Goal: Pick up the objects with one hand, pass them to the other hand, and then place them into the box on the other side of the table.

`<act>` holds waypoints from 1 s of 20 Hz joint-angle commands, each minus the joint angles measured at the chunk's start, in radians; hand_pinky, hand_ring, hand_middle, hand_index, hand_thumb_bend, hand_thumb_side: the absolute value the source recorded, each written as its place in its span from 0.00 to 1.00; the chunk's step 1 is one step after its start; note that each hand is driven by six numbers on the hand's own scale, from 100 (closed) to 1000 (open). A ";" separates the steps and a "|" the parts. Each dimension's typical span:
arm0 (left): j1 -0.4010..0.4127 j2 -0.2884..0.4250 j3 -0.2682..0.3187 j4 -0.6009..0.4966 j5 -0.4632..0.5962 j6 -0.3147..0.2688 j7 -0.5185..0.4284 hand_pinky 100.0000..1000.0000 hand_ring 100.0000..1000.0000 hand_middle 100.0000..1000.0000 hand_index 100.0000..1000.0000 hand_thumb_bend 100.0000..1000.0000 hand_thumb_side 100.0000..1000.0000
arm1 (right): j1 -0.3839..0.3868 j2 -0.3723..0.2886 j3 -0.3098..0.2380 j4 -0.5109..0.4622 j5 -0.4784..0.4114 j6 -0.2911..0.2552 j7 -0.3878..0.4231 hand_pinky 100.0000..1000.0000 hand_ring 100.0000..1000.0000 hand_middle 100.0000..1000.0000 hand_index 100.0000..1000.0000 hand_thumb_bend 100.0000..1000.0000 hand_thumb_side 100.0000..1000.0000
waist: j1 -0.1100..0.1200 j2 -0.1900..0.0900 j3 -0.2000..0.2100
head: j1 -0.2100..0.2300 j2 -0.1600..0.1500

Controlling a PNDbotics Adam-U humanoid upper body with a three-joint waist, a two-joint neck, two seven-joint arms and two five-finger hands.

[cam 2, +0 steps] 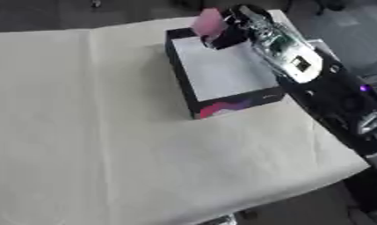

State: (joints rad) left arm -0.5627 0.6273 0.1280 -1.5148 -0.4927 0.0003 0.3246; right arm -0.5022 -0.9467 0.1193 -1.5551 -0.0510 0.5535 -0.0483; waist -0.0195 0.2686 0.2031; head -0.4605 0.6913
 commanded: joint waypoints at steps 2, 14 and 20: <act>-0.009 0.058 0.025 -0.022 0.023 0.011 0.009 0.79 0.65 0.66 0.81 0.38 0.38 | -0.025 -0.047 -0.015 0.076 0.186 -0.049 0.089 0.79 0.71 0.54 0.75 0.32 0.00 | 0.002 -0.012 0.005 | 0.000 -0.009; 0.001 0.082 0.046 -0.022 0.033 0.030 0.046 0.79 0.65 0.65 0.81 0.38 0.37 | -0.023 -0.042 -0.067 0.157 0.467 -0.113 0.211 0.88 0.92 0.86 1.00 0.37 0.03 | -0.001 -0.014 0.010 | 0.017 0.003; -0.010 0.101 0.049 -0.008 0.033 0.032 0.044 0.79 0.65 0.65 0.81 0.39 0.37 | 0.006 0.005 -0.147 -0.022 0.119 -0.104 -0.060 0.91 0.92 0.86 1.00 0.00 0.14 | 0.004 -0.013 0.004 | 0.071 0.004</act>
State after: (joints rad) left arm -0.5573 0.6777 0.1619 -1.5160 -0.4652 0.0316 0.3663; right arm -0.4880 -0.9232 0.0018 -1.5188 0.1548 0.4531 -0.0449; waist -0.0188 0.2721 0.2089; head -0.4033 0.6931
